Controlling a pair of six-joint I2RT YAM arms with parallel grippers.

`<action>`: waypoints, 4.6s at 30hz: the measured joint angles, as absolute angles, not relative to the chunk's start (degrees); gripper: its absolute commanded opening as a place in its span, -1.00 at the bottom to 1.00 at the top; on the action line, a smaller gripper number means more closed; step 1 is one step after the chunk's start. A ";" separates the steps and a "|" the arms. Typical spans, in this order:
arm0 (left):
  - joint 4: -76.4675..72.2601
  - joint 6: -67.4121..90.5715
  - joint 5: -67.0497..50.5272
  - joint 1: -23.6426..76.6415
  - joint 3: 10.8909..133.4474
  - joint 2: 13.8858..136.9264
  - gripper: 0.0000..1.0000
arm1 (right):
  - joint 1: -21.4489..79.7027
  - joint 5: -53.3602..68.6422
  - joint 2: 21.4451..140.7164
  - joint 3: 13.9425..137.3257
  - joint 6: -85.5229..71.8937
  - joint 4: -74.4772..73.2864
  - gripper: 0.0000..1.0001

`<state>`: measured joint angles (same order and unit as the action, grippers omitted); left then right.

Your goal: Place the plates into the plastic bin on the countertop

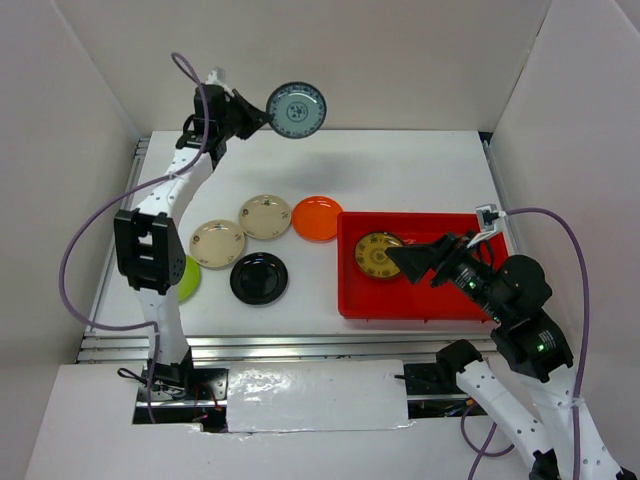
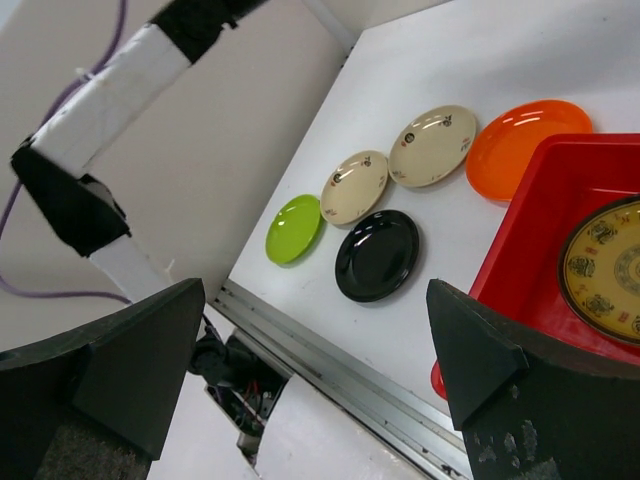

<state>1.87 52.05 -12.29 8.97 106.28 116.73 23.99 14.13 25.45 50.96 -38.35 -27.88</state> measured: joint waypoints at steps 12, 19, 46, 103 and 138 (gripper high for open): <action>16.36 43.77 -8.25 30.89 100.25 110.67 -1.00 | 23.94 9.06 23.79 57.32 -38.17 -31.97 1.00; 21.52 43.38 -5.80 40.91 92.88 110.69 -1.00 | 23.94 7.25 21.54 59.35 -38.06 -34.24 1.00; 25.82 42.22 8.38 48.34 93.12 99.11 0.99 | 23.94 8.21 22.20 56.95 -37.87 -34.20 1.00; 34.24 54.87 4.64 -32.80 33.34 57.14 0.99 | 19.29 40.27 40.97 39.62 -34.63 -7.40 1.00; 26.04 59.99 7.31 -34.65 31.75 56.03 -1.00 | 18.85 36.29 39.68 39.77 -33.52 -8.82 1.00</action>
